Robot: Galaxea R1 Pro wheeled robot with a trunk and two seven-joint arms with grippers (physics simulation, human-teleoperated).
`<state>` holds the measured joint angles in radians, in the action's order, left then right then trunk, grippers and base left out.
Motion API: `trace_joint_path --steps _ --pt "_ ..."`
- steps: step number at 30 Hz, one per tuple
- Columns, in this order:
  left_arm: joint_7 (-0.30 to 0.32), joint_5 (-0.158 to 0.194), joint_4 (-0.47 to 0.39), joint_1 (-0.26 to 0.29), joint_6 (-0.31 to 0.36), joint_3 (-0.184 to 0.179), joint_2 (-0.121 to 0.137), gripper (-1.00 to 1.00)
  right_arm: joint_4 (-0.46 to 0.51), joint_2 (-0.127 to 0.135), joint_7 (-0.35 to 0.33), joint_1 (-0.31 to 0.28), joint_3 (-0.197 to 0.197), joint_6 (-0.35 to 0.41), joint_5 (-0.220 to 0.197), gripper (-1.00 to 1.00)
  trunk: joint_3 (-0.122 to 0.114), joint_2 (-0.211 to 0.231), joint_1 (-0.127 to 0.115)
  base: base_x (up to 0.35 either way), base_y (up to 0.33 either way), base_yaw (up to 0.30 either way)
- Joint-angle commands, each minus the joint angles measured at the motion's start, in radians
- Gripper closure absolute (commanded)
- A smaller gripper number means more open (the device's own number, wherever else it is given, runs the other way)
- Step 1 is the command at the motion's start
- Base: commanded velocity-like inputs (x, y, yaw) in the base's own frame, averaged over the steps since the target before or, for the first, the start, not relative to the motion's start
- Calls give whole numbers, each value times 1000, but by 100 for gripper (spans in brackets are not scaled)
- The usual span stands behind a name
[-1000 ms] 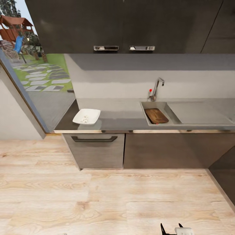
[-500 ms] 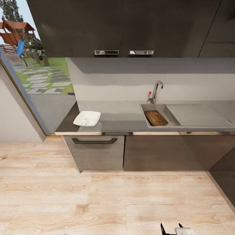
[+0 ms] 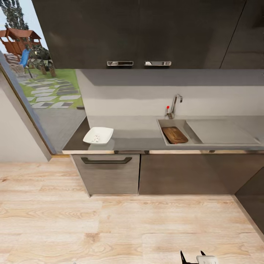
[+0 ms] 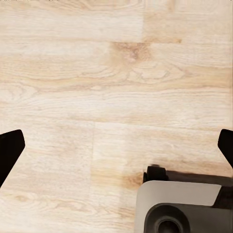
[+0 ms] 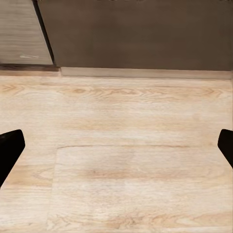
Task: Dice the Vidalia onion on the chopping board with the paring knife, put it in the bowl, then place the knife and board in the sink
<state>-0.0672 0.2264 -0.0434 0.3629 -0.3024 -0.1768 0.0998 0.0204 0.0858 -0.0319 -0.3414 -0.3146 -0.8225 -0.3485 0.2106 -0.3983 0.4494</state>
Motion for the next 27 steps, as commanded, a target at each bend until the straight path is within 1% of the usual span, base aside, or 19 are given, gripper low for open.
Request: trace_joint_path --steps 1,27 --pt "-3 7 0 1 -3 -9 0 -100 0 0 -3 -1 -7 -3 -10 -100 0 -2 1 0 0 0" --pt "-3 7 0 1 -3 -9 0 -100 0 0 -3 -1 -7 -3 -10 -100 -41 -2 1 0 0 0"
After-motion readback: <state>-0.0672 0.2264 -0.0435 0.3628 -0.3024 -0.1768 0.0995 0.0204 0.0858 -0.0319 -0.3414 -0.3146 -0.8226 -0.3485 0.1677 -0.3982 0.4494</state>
